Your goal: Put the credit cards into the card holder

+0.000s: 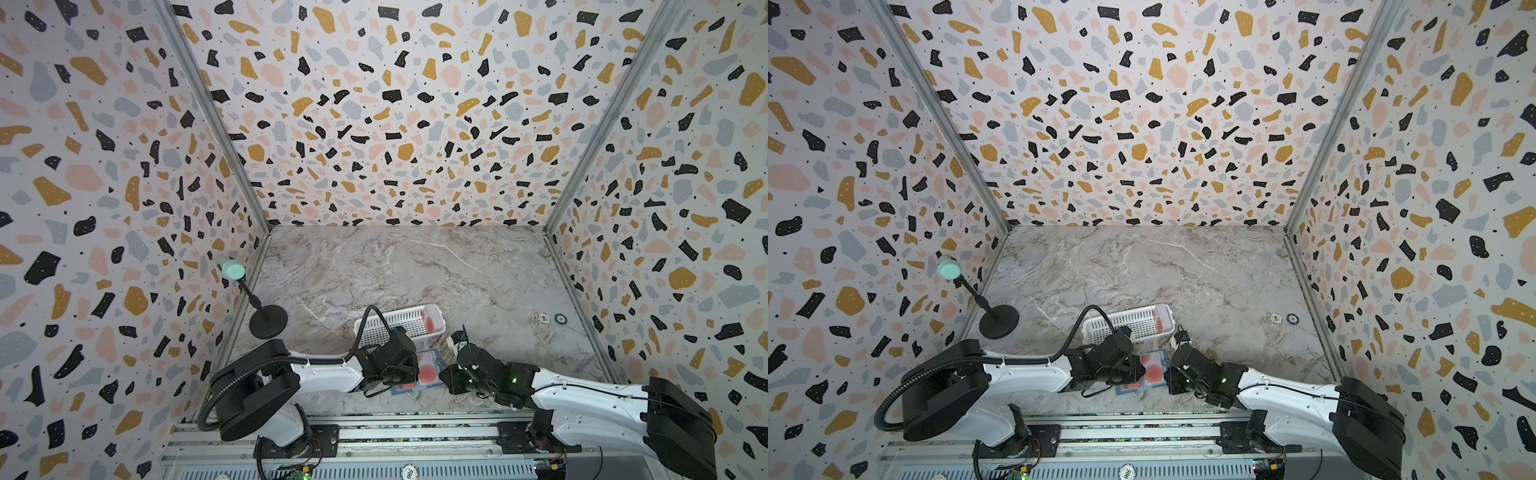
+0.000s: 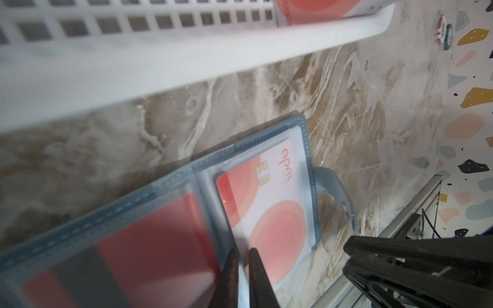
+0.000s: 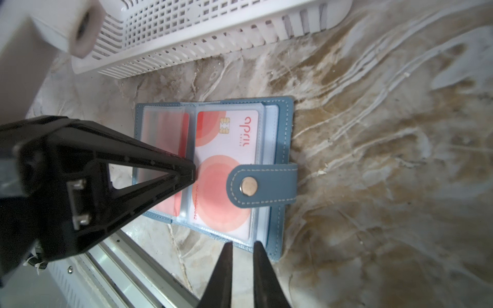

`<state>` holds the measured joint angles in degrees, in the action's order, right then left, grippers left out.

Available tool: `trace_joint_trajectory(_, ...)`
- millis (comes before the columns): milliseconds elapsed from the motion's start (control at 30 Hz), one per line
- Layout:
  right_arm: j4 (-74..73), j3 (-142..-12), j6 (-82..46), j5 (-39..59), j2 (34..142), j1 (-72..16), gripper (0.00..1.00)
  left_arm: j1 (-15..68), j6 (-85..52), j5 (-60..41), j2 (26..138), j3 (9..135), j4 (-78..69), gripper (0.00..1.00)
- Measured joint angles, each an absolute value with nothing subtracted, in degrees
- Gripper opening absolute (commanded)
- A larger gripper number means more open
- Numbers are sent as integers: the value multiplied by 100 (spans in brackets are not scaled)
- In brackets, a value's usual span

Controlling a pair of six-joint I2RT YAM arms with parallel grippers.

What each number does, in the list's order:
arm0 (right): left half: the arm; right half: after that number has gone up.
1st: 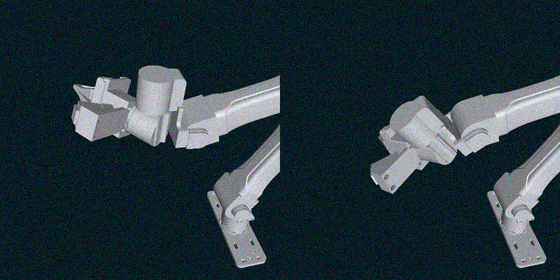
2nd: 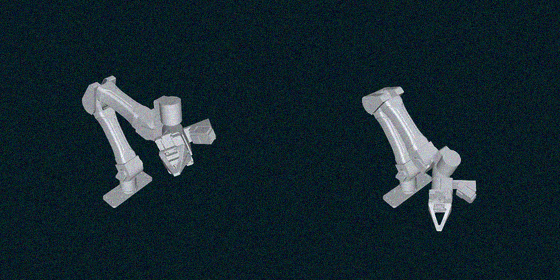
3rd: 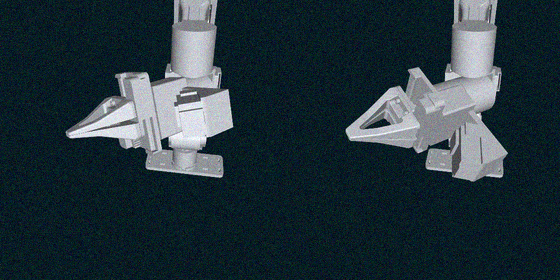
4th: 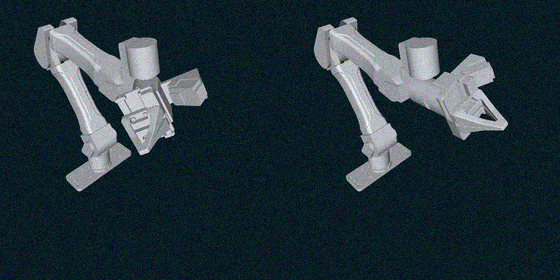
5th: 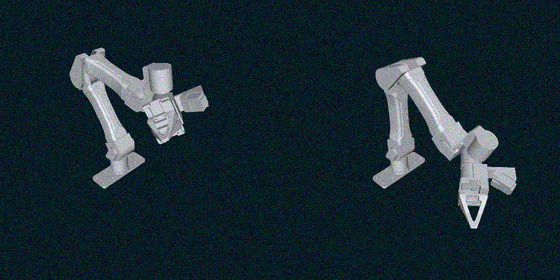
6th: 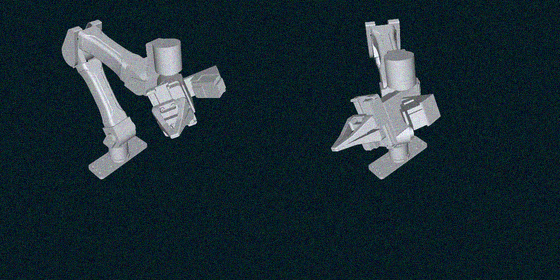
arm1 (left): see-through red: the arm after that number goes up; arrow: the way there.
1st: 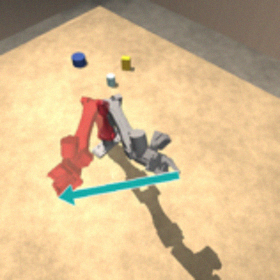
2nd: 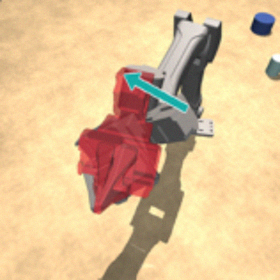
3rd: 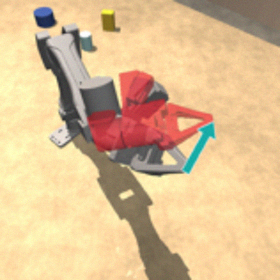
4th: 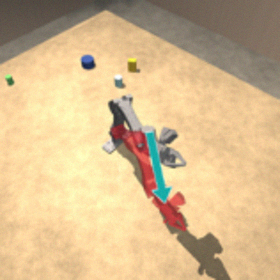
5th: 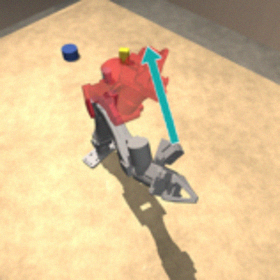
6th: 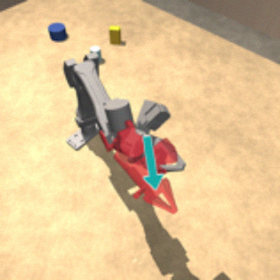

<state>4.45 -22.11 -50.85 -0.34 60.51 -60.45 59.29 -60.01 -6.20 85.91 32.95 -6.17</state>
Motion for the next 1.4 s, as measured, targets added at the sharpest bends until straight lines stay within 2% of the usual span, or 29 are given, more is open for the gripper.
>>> trace_joint_trajectory(533, -36, -2038, -5057, 454, 6112, -5741, 22, 5992, -5911, -408, 8654, 3391, -447, 7)
trace_joint_trajectory(1400, -652, -1885, -5046, 838, 6598, -5662, 22, 6018, -5913, -392, 8656, 3391, -451, 7)
